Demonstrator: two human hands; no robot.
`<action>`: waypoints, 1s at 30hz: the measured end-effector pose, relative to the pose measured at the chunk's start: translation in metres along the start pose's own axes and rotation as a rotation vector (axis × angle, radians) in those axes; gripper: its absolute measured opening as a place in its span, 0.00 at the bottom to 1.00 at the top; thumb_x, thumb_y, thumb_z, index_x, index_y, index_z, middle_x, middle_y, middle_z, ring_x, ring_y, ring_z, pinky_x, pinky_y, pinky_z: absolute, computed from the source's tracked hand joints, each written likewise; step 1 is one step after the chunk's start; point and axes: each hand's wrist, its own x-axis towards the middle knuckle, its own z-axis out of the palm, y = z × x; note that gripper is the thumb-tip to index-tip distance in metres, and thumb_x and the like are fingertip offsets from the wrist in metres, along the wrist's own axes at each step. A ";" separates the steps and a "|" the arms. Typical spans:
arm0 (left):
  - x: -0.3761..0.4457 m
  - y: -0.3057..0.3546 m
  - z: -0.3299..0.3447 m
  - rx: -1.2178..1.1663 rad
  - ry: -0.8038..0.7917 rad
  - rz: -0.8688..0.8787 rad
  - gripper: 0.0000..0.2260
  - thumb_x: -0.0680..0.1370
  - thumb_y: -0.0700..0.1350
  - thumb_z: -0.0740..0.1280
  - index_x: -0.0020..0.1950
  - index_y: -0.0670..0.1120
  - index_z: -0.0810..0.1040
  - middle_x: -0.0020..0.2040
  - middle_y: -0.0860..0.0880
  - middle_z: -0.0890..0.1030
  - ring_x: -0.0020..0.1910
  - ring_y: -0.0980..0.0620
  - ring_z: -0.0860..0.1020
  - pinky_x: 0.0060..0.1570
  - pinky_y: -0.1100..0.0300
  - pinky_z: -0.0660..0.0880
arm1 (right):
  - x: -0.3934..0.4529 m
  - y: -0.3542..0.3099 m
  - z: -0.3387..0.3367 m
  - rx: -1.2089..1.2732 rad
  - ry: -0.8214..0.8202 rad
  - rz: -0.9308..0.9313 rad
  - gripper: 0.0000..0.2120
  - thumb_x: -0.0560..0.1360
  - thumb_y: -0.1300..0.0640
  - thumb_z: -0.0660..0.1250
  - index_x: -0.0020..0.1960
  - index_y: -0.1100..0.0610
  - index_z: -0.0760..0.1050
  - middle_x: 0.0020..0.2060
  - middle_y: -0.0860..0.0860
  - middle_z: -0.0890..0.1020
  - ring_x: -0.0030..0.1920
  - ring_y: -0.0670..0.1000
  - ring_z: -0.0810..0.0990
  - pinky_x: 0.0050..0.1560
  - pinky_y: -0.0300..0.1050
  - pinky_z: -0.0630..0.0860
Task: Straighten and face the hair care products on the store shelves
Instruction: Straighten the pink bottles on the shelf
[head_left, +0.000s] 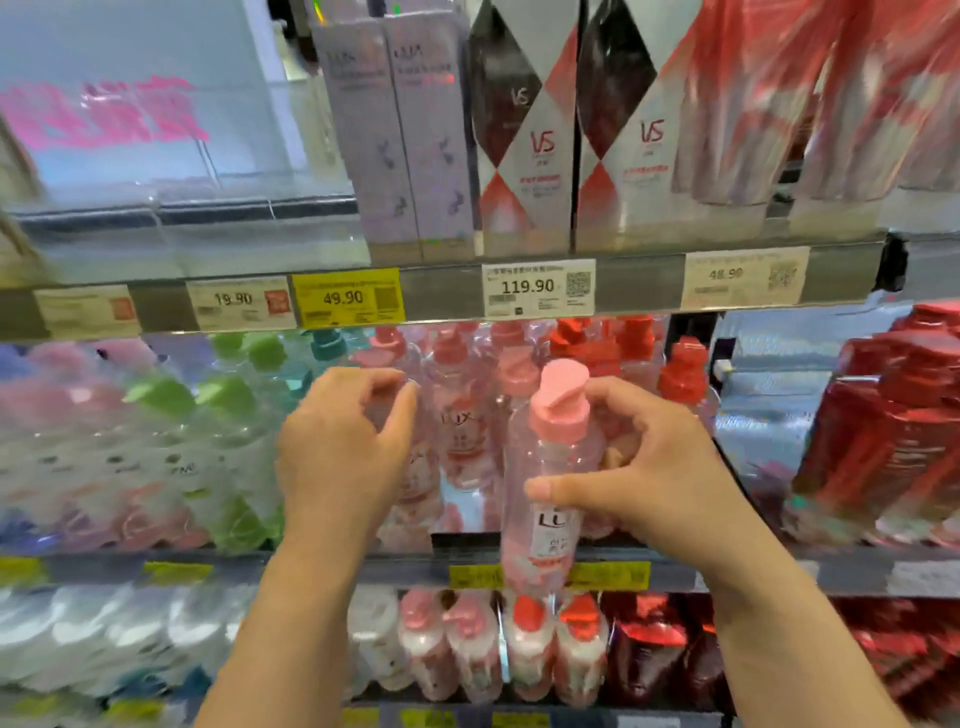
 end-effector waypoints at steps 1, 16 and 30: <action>0.002 -0.007 -0.005 0.019 -0.007 0.007 0.06 0.76 0.47 0.72 0.51 0.48 0.84 0.49 0.50 0.82 0.42 0.48 0.79 0.43 0.53 0.77 | 0.004 0.000 0.010 0.010 0.001 -0.001 0.26 0.58 0.53 0.84 0.53 0.42 0.81 0.35 0.36 0.83 0.28 0.34 0.77 0.30 0.24 0.70; 0.014 -0.057 -0.004 0.100 -0.502 0.164 0.20 0.80 0.52 0.63 0.72 0.57 0.68 0.62 0.44 0.75 0.53 0.37 0.78 0.46 0.48 0.77 | 0.041 0.012 0.104 -0.362 0.166 0.130 0.27 0.63 0.47 0.83 0.58 0.41 0.77 0.40 0.30 0.80 0.34 0.33 0.75 0.37 0.30 0.67; 0.012 -0.048 0.006 0.142 -0.531 0.169 0.15 0.81 0.46 0.62 0.67 0.52 0.68 0.64 0.36 0.66 0.41 0.34 0.78 0.37 0.52 0.67 | 0.019 0.008 0.116 -0.595 0.653 -0.033 0.26 0.73 0.44 0.73 0.68 0.53 0.78 0.51 0.41 0.83 0.42 0.43 0.80 0.47 0.30 0.77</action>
